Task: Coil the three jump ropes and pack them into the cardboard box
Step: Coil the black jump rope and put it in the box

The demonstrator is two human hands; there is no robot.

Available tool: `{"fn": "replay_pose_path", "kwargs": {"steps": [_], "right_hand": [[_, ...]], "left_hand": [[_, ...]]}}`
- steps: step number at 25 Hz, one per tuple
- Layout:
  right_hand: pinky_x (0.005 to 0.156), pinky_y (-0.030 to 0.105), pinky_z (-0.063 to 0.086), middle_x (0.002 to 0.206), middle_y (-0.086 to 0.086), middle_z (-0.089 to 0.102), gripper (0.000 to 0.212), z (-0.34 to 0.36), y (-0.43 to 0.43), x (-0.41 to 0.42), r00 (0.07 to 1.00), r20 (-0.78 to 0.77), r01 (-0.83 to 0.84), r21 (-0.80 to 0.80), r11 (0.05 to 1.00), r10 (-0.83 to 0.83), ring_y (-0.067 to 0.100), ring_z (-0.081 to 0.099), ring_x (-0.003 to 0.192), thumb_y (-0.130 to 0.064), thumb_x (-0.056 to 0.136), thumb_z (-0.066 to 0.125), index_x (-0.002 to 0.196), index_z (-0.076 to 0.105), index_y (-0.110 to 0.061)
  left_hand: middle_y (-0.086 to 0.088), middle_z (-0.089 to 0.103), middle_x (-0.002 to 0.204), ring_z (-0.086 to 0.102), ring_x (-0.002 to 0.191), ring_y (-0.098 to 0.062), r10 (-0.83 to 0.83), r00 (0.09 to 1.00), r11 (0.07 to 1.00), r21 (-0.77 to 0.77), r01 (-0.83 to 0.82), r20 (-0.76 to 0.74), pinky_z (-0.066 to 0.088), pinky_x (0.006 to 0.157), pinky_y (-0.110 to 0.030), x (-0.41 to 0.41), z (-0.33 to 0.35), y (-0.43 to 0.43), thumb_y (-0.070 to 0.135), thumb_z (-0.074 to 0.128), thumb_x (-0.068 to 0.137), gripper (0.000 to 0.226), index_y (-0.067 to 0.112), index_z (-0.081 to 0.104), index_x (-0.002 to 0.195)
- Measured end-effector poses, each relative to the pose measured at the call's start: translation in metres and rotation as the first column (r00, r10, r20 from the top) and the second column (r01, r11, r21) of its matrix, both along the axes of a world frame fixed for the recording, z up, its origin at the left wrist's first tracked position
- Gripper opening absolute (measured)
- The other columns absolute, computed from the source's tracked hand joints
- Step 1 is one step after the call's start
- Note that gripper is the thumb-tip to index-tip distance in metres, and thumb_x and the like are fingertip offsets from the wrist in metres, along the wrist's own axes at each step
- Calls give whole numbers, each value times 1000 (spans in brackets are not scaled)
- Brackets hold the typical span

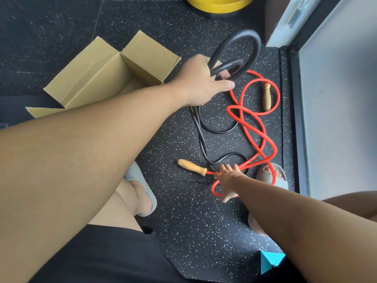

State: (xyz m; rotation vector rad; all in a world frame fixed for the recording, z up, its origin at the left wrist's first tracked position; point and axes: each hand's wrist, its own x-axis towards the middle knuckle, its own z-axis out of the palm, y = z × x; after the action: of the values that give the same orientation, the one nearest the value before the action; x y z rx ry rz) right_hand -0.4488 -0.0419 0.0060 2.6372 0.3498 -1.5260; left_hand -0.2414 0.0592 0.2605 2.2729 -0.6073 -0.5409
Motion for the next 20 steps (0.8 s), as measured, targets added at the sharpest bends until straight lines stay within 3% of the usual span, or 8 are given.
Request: {"fn": "replay_pose_path", "kwargs": {"steps": [3, 6, 7, 9, 11, 14, 18, 20], "right_hand": [[95, 41, 46, 117, 2, 51, 52, 6, -7, 2, 994, -35, 103, 164, 981, -99, 25, 61, 104, -42, 77, 75, 119, 46, -30], [73, 40, 53, 92, 4, 62, 36, 26, -14, 9, 950, 78, 264, 308, 914, -301, 31, 65, 84, -28, 89, 63, 111, 35, -30], [73, 41, 53, 93, 7, 66, 34, 37, -19, 14, 925, 138, 291, 342, 894, -354, 34, 65, 83, -30, 93, 58, 118, 35, -28], [82, 41, 53, 114, 9, 69, 35, 58, -35, 20, 889, 253, 270, 381, 884, -381, 37, 67, 97, -35, 99, 52, 132, 42, -27], [84, 39, 48, 125, 8, 66, 32, 77, -60, 22, 832, 318, 283, 461, 841, -455, 36, 67, 106, -30, 101, 52, 132, 51, -22], [79, 37, 41, 121, 14, 67, 30, 102, -94, 15, 615, 392, 394, 599, 697, -685, 38, 64, 104, -19, 102, 51, 132, 51, -13], [70, 37, 38, 105, 22, 68, 26, 100, -107, 16, 171, 421, 513, 734, 445, -891, 41, 64, 91, -20, 104, 46, 129, 47, -12], [79, 44, 44, 113, 23, 65, 27, 90, -110, 27, -37, 401, 598, 743, 301, -915, 43, 63, 102, -21, 101, 46, 126, 48, -10]], "left_hand": [[17, 47, 40, 45, 43, 3, -42, 999, 999, 15, 41, 29, 33, 51, -12, -2, -3, -5, 42, 78, 78, 17, 27, 72, 86], [12, 50, 47, 47, 46, -1, -63, 995, 997, 48, 60, 71, 36, 53, -19, -1, 4, -5, 41, 76, 81, 17, 27, 71, 89], [11, 51, 51, 48, 51, -2, -60, 993, 996, 65, 54, 102, 37, 55, -21, 1, 9, -3, 41, 74, 82, 17, 26, 70, 89], [11, 53, 60, 52, 59, -9, -30, 985, 996, 87, 15, 167, 38, 61, -26, 7, 19, 3, 41, 72, 84, 17, 25, 69, 87], [7, 58, 68, 57, 70, -19, 26, 977, 994, 95, -47, 213, 44, 67, -30, 14, 25, 12, 43, 70, 85, 24, 19, 69, 86], [-2, 65, 80, 63, 81, -28, 77, 959, 987, 118, -113, 274, 49, 74, -37, 20, 31, 28, 45, 69, 84, 28, 16, 67, 85], [-3, 66, 80, 64, 86, -30, 94, 957, 983, 124, -132, 276, 44, 70, -34, 16, 32, 44, 42, 69, 86, 28, 15, 69, 87], [-4, 68, 84, 63, 87, -27, 101, 965, 984, 117, -133, 242, 41, 71, -30, 9, 31, 47, 41, 70, 87, 28, 13, 71, 92]]}}
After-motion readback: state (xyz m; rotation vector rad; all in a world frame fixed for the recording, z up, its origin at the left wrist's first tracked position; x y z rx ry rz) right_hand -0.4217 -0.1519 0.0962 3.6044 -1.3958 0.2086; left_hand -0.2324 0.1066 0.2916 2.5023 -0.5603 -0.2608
